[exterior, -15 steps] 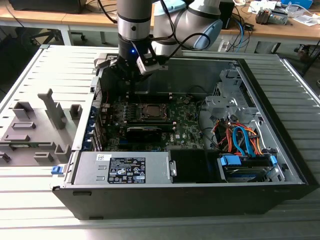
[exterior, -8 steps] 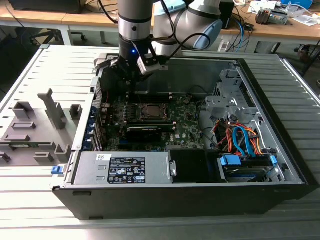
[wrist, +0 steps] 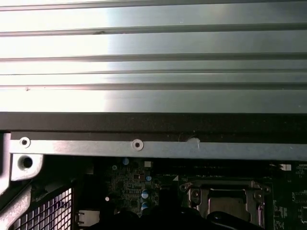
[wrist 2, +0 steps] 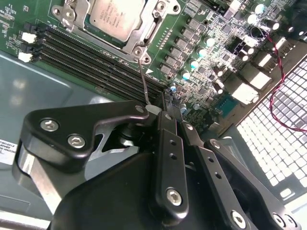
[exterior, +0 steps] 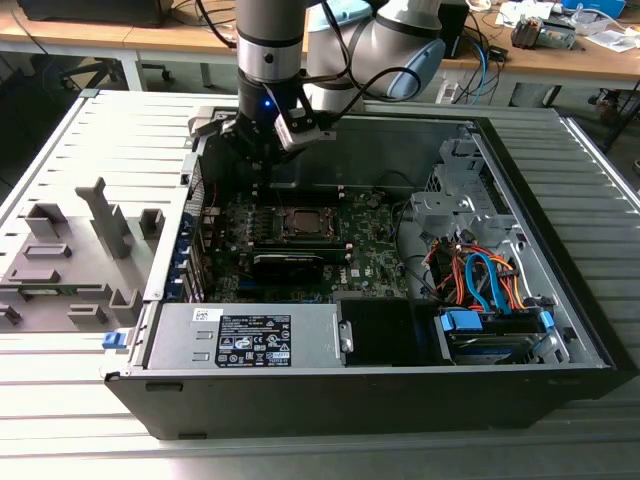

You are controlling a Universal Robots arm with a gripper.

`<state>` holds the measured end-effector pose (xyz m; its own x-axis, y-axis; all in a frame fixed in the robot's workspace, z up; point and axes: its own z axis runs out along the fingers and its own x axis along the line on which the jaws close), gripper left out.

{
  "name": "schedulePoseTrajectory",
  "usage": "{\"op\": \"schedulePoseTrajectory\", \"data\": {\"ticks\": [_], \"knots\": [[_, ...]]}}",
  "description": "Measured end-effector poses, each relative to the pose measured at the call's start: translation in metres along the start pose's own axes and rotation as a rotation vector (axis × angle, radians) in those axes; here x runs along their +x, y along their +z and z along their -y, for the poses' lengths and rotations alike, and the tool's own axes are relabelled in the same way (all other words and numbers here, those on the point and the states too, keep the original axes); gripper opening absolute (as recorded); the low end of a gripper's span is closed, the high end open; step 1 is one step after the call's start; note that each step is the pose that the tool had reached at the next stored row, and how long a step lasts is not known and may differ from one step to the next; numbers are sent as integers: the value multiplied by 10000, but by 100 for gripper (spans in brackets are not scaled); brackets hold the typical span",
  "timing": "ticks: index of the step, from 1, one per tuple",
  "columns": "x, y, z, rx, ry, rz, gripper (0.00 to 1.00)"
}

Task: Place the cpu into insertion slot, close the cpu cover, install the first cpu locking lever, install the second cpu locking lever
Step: 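Install the first cpu locking lever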

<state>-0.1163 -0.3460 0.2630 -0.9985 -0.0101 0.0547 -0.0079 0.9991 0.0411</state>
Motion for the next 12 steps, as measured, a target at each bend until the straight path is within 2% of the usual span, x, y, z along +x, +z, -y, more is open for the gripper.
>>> {"op": "schedulePoseTrajectory", "data": {"ticks": [12], "knots": [[-11,28,-18,9,-3,1,11]]}}
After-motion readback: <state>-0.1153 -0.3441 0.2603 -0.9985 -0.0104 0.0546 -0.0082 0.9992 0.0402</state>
